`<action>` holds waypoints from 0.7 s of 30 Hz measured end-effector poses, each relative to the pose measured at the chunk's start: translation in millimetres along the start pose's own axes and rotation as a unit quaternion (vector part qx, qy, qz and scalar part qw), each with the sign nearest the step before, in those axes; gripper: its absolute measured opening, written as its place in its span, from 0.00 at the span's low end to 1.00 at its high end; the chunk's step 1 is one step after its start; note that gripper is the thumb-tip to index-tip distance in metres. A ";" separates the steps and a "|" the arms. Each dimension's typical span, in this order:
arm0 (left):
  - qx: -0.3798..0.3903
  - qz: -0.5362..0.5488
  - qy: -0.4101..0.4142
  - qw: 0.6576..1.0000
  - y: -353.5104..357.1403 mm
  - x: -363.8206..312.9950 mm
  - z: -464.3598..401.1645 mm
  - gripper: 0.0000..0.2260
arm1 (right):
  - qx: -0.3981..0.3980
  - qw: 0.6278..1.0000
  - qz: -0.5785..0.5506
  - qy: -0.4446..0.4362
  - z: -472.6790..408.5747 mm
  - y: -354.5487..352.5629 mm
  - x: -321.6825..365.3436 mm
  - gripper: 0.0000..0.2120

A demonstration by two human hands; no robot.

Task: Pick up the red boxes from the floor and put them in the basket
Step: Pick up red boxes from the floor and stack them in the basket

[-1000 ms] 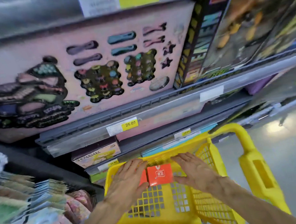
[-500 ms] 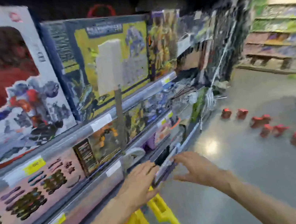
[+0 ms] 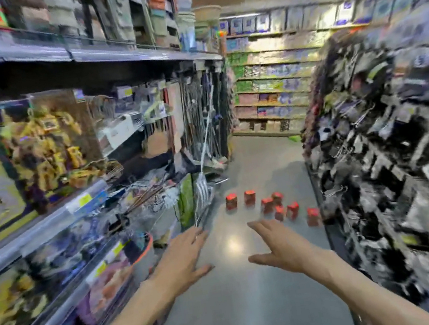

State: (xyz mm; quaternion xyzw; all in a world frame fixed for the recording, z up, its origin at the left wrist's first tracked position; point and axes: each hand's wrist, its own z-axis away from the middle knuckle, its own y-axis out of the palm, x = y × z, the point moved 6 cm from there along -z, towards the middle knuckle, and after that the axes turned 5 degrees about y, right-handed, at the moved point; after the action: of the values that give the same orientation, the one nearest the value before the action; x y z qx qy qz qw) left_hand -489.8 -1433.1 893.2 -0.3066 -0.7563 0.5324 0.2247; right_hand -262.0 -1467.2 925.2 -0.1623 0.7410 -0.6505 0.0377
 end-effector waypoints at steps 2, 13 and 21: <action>-0.010 0.021 0.010 1.000 13.7 -1.1 -50.3 0.37 | -0.007 1.000 0.011 0.013 -17.0 -10.5 -41.8 0.41; -0.024 0.060 0.038 0.997 106.9 64.3 -297.8 0.34 | -0.026 0.998 0.011 0.051 -197.7 1.7 -235.5 0.40; 0.020 0.067 0.035 0.997 184.2 182.8 -496.2 0.36 | -0.016 0.997 -0.002 0.072 -375.8 7.6 -372.1 0.40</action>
State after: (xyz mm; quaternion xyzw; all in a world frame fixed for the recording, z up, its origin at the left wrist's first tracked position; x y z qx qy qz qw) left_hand -247.8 -928.2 886.7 -0.3708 -0.7149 0.5502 0.2207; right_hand -12.4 -1001.0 916.7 -0.1169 0.7520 -0.6484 -0.0196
